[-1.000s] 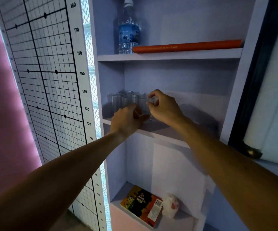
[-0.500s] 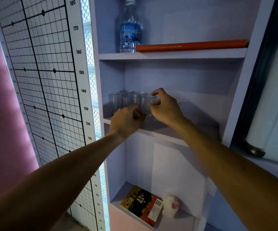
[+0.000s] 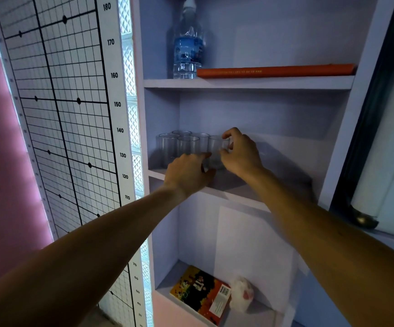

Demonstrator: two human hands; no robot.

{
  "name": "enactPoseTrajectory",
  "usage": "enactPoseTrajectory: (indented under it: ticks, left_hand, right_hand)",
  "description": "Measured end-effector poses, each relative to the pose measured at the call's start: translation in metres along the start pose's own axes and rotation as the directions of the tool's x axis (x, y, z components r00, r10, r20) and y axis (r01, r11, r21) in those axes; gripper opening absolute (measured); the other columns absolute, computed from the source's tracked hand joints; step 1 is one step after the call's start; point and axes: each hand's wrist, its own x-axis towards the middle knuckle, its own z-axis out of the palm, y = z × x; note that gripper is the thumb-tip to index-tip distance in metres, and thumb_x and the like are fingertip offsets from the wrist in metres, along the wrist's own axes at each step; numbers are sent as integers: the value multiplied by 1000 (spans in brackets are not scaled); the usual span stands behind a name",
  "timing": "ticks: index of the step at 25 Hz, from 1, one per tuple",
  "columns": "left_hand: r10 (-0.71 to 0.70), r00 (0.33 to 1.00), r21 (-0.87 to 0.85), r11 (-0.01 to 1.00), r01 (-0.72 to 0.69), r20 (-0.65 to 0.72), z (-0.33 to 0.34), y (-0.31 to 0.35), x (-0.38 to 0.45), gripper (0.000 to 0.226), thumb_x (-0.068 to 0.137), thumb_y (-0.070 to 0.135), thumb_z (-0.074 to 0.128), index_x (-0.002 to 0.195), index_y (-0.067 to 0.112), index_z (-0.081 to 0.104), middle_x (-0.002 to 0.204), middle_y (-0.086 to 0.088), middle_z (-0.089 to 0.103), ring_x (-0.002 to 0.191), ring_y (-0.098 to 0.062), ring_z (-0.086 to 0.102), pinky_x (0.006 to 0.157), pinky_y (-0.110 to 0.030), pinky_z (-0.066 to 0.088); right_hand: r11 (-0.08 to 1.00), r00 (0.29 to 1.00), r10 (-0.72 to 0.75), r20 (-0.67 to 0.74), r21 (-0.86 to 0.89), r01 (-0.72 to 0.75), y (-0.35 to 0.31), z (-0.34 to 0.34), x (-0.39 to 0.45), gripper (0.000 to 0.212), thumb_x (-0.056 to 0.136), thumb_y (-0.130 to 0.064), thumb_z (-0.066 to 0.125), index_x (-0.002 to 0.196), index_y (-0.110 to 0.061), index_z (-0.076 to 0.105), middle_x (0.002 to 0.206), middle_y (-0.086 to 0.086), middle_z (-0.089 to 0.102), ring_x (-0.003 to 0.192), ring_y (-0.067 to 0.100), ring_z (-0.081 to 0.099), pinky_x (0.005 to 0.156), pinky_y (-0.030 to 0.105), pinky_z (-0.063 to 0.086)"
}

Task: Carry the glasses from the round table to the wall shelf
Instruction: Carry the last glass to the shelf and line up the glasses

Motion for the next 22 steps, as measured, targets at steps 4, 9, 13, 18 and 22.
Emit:
enactPoseTrajectory:
  ticks: [4,9,13,18,22]
  left_hand:
    - [-7,1000,-20,1000,8,24,-3,-1,2,31,90,42,58,114,27,68,98,0,76,86,-24,71,76,-34,58]
    - [-171,978,-172,974,149,-119,-21,-30,-13,23,86,43,67,86,20,69,70,7,67,63,-13,63,57,-19,47]
    - [-214,971,-199,961,190,-107,-29,-44,-16,35,83,43,71,104,19,56,84,9,66,73,-15,64,68,-24,48]
    - [-116,985,-191,977,91,-127,-25,-50,-14,37,82,39,74,105,18,54,89,8,66,75,-11,59,61,-14,40]
    - [76,985,-242,964,-113,-158,-15,-46,-8,35,81,46,72,94,17,58,85,3,70,71,-13,60,63,-18,43]
  right_hand:
    - [1000,999,-4,-40,30,6,2,-4,-3,29,88,-13,63,115,-19,54,104,10,63,93,25,62,79,32,53]
    - [971,971,-237,-30,13,238,-25,2,-13,26,91,-22,60,116,-22,59,107,8,60,80,20,59,72,28,49]
    - [973,953,-232,195,40,229,-42,23,-8,30,96,-31,54,124,-21,55,113,10,68,94,26,65,83,36,53]
    - [981,971,-191,143,64,183,-45,26,-14,11,95,-28,55,104,-21,54,96,5,67,83,21,63,72,34,53]
    - [991,990,-137,21,-5,137,-40,5,-33,8,90,-31,56,93,-26,51,92,1,67,80,18,63,70,32,54]
